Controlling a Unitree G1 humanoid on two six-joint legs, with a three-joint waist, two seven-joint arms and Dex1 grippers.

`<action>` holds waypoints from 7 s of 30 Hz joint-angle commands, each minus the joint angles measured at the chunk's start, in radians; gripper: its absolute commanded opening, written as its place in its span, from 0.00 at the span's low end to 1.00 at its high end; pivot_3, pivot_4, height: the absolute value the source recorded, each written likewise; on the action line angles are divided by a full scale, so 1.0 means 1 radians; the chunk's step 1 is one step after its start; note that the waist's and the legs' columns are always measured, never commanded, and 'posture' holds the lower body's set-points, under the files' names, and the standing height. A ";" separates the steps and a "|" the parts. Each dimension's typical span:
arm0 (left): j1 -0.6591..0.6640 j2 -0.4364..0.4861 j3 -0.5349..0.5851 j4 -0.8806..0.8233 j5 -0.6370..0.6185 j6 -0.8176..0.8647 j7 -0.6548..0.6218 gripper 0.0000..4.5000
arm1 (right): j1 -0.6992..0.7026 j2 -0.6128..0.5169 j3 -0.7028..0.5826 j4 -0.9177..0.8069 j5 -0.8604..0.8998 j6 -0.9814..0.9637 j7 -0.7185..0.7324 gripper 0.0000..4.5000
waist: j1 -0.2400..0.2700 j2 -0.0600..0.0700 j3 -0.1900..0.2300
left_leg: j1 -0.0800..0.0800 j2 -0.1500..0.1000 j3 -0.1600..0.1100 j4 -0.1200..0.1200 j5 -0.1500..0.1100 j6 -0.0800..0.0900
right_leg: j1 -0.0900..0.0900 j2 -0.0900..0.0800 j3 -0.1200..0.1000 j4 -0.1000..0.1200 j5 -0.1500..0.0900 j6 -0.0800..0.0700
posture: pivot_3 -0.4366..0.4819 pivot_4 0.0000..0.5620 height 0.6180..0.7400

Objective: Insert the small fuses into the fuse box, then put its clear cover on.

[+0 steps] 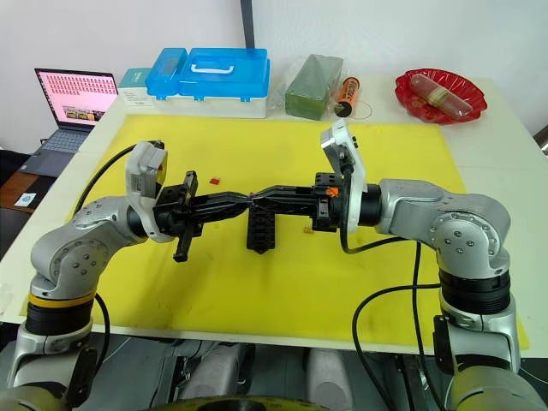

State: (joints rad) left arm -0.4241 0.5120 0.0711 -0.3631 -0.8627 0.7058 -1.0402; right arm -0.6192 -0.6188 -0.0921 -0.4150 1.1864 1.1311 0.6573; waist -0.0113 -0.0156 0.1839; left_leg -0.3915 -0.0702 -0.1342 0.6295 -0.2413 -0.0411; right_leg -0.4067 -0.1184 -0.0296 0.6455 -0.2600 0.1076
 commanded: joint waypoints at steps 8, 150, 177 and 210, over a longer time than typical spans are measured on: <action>0.013 0.018 0.010 -0.027 -0.014 -0.033 -0.010 0.00 | -0.013 -0.014 -0.012 -0.004 0.015 -0.016 0.016 0.00 | 0.000 0.000 0.000 | 0.000 0.000 0.000 0.000 0.000 0.000 | 0.000 0.000 0.000 0.000 0.000 0.000 | 0.48 0.27 1.00; 0.283 -0.024 -0.130 0.185 0.427 -0.634 -0.046 0.99 | 0.017 -0.102 0.439 0.060 -0.857 -0.477 0.378 0.00 | 0.022 0.003 0.002 | -0.004 0.000 0.000 -0.002 -0.003 0.004 | 0.001 0.000 0.000 -0.015 0.003 0.003 | 0.48 0.27 1.00; 0.274 -0.032 -0.148 0.228 0.439 -0.685 -0.066 0.99 | 0.014 -0.105 0.449 0.073 -0.901 -0.466 0.391 0.00 | 0.022 0.003 0.002 | -0.004 0.000 0.000 -0.001 -0.003 0.004 | 0.002 0.000 0.000 -0.014 0.004 0.003 | 0.48 0.27 1.00; 0.248 -0.022 -0.149 0.154 0.424 -0.591 -0.029 1.00 | 0.007 -0.031 0.349 0.041 -0.817 -0.426 0.385 0.14 | 0.021 0.003 0.002 | -0.003 0.000 0.000 -0.001 -0.003 0.004 | 0.002 0.000 0.000 -0.014 0.005 0.003 | 0.48 0.27 1.00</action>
State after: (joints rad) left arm -0.1693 0.4817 -0.0886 -0.1721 -0.4248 0.1227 -1.0669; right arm -0.5987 -0.6617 0.2858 -0.3407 0.3431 0.7020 1.0551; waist 0.0096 -0.0128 0.1859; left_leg -0.3944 -0.0705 -0.1339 0.6289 -0.2438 -0.0372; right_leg -0.4045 -0.1179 -0.0298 0.6319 -0.2554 0.1111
